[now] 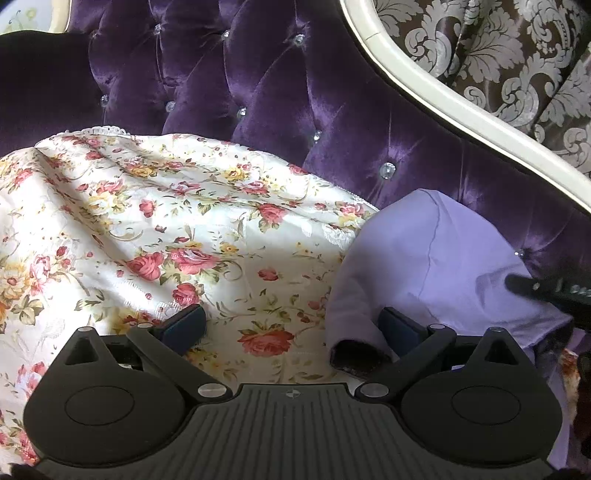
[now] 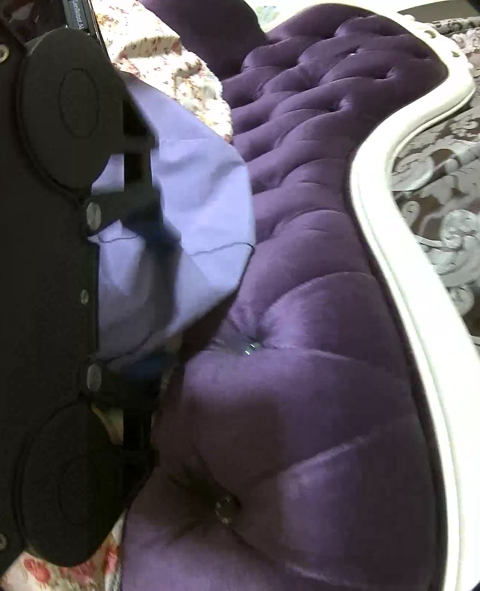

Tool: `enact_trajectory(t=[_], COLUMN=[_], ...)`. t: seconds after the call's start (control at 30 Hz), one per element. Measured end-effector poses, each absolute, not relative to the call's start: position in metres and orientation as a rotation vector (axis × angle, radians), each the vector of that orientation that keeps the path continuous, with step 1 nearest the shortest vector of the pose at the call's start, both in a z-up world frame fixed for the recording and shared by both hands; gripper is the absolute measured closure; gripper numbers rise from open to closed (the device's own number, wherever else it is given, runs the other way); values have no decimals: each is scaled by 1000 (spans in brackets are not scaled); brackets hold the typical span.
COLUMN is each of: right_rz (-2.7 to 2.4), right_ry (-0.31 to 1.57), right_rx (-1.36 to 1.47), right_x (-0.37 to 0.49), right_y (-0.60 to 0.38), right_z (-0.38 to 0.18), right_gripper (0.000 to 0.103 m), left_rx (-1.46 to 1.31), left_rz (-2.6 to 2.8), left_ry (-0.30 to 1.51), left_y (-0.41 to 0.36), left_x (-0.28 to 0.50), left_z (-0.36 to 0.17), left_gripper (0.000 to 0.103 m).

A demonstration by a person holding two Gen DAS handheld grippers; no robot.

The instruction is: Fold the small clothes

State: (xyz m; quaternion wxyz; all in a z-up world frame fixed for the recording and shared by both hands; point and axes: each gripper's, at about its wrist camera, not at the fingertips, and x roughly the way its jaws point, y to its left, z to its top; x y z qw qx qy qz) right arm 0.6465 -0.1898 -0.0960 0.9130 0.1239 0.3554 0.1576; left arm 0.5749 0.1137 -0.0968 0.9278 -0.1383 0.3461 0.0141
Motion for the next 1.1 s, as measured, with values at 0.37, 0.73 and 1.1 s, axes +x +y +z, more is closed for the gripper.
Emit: enact_trajectory(t=[0.37,0.73,1.1], right_rz=[506,726,864], right_ry=[387,102,42], right_rx=[8,-376,-805], right_x=[528,348,249], right_y=[-171,-152,-136], right_z=[2,32,-40], right_gripper=[91,91,91], left_rx=[-358,-596,-859], left_rz=[-39,-347,-520], left_ry=[629,588,679], left_y=[129,143,154], left_x=[532,431,380], left_z=[-20,31,19], left_gripper=[2,1,0])
